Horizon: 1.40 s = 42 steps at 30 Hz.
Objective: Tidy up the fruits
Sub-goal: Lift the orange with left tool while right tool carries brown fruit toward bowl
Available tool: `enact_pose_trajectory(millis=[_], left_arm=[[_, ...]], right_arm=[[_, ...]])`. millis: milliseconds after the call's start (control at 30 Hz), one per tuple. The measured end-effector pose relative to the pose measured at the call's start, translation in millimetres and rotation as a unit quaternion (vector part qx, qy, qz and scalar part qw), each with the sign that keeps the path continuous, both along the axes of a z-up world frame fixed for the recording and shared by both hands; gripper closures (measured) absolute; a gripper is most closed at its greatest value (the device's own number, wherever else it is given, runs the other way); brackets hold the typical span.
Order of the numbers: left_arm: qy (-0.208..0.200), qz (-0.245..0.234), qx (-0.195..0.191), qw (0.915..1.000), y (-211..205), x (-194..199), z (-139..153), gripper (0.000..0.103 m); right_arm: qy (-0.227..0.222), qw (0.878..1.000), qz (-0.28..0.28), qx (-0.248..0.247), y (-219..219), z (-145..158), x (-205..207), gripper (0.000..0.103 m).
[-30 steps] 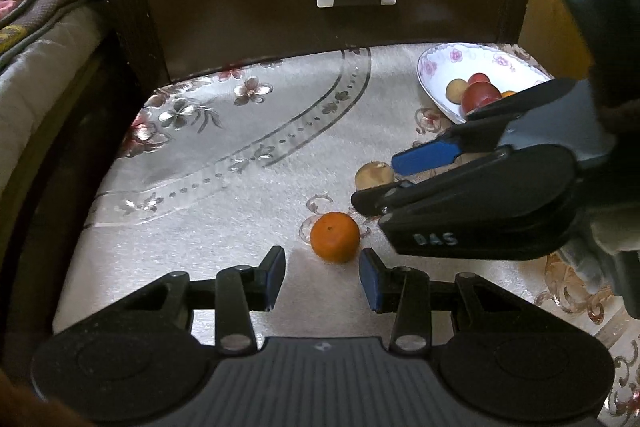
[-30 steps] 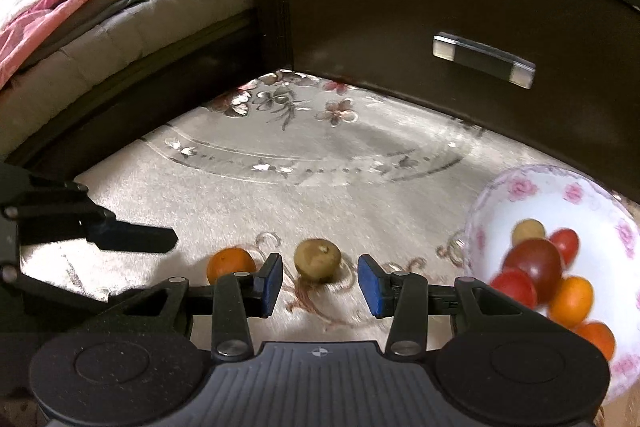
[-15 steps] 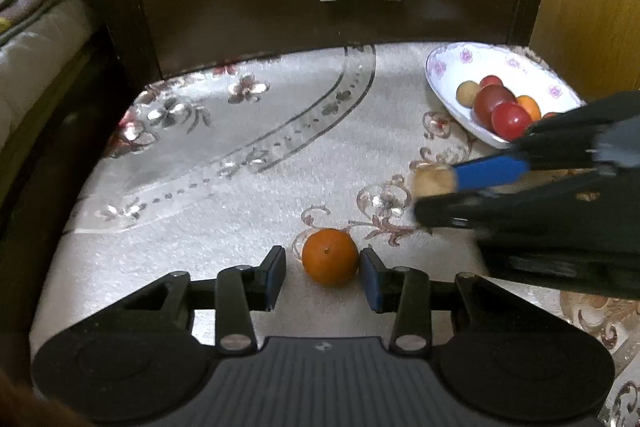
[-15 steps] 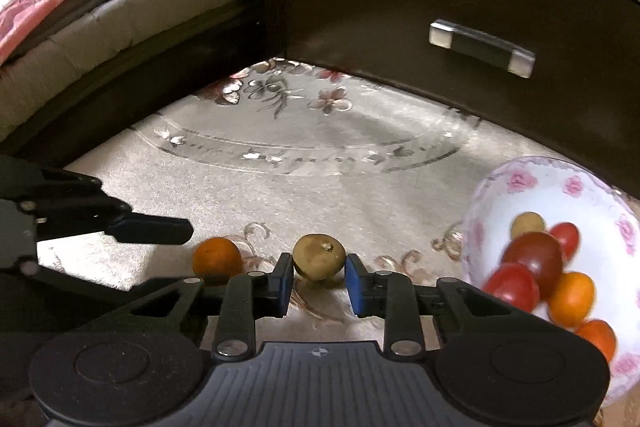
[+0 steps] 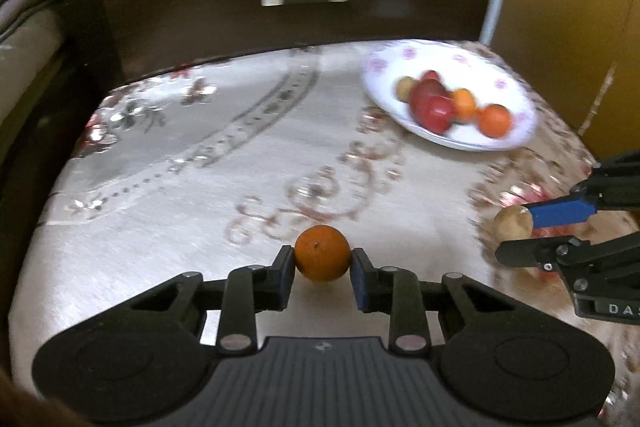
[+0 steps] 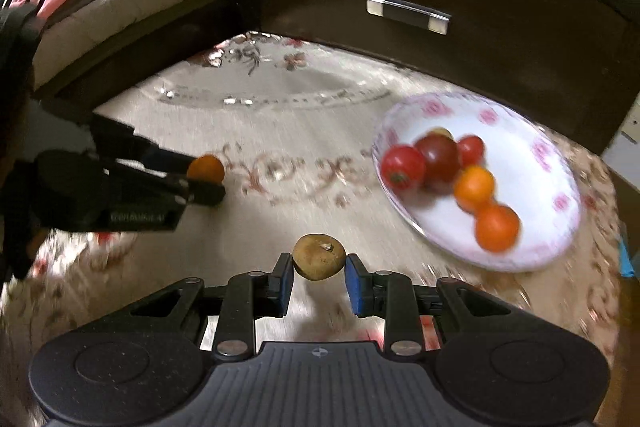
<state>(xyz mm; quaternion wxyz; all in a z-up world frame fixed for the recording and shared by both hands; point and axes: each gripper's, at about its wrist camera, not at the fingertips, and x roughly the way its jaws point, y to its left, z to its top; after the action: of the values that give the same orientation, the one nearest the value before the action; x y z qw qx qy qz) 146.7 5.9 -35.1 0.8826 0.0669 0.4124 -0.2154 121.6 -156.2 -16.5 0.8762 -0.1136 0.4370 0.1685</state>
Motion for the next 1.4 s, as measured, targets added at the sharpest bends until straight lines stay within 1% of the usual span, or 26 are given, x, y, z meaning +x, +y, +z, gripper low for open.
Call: enact_pose_trajectory(millis=[133,233,300,367,500,567,633,767,867,933,1000,1167,1300,1400], left_arm=[[0.011,-0.03,0.008,0.9995,-14,-25,-1,0.065],[0.018,-0.047,0.02,0.9985,-25,-39,-5,0.065],[0.024,-0.05,0.023,0.9982,-27,-42,-10,0.065],[0.017,-0.054,0.031,0.9979,-30,-45,-11,0.065],[0.019,-0.052,0.024,0.9982,-29,-42,-12,0.063],[0.013,-0.053,0.029,0.9981,-30,-43,-12,0.059],[0.007,-0.051,0.035,0.9981,-29,-44,-13,0.052],[0.01,-0.044,0.029,0.9986,-26,-43,-14,0.051],[0.011,-0.041,0.03,0.9987,-28,-43,-14,0.052],[0.019,-0.042,0.023,0.9987,-29,-41,-13,0.06],[0.02,-0.047,0.025,0.9984,-33,-42,-12,0.064],[0.02,-0.053,0.023,0.9981,-39,-42,-10,0.065],[0.011,-0.051,0.012,0.9986,-46,-36,0,0.065],[-0.003,-0.052,0.003,0.9986,-57,-27,12,0.065]], right_arm=[[0.006,1.0,-0.008,-0.006,-11,3,-23,0.081],[0.012,1.0,-0.011,-0.02,-15,-2,-36,0.081],[0.018,0.999,-0.014,-0.024,-18,-7,-43,0.081],[0.02,0.999,-0.013,-0.028,-18,-12,-46,0.081],[0.022,0.999,-0.009,-0.028,-18,-17,-48,0.08],[0.02,0.999,-0.009,-0.024,-19,-18,-47,0.079],[0.02,1.0,-0.008,-0.022,-20,-18,-47,0.079],[0.02,1.0,-0.008,-0.019,-20,-18,-46,0.079],[0.022,1.0,-0.011,-0.017,-20,-17,-47,0.078],[0.022,1.0,-0.014,-0.015,-21,-16,-47,0.079],[0.025,0.999,-0.016,-0.017,-21,-16,-48,0.079],[0.031,0.999,-0.015,-0.014,-19,-14,-49,0.081],[0.017,1.0,-0.022,-0.006,-21,-4,-46,0.081],[0.003,0.999,-0.035,0.002,-26,5,-42,0.081]])
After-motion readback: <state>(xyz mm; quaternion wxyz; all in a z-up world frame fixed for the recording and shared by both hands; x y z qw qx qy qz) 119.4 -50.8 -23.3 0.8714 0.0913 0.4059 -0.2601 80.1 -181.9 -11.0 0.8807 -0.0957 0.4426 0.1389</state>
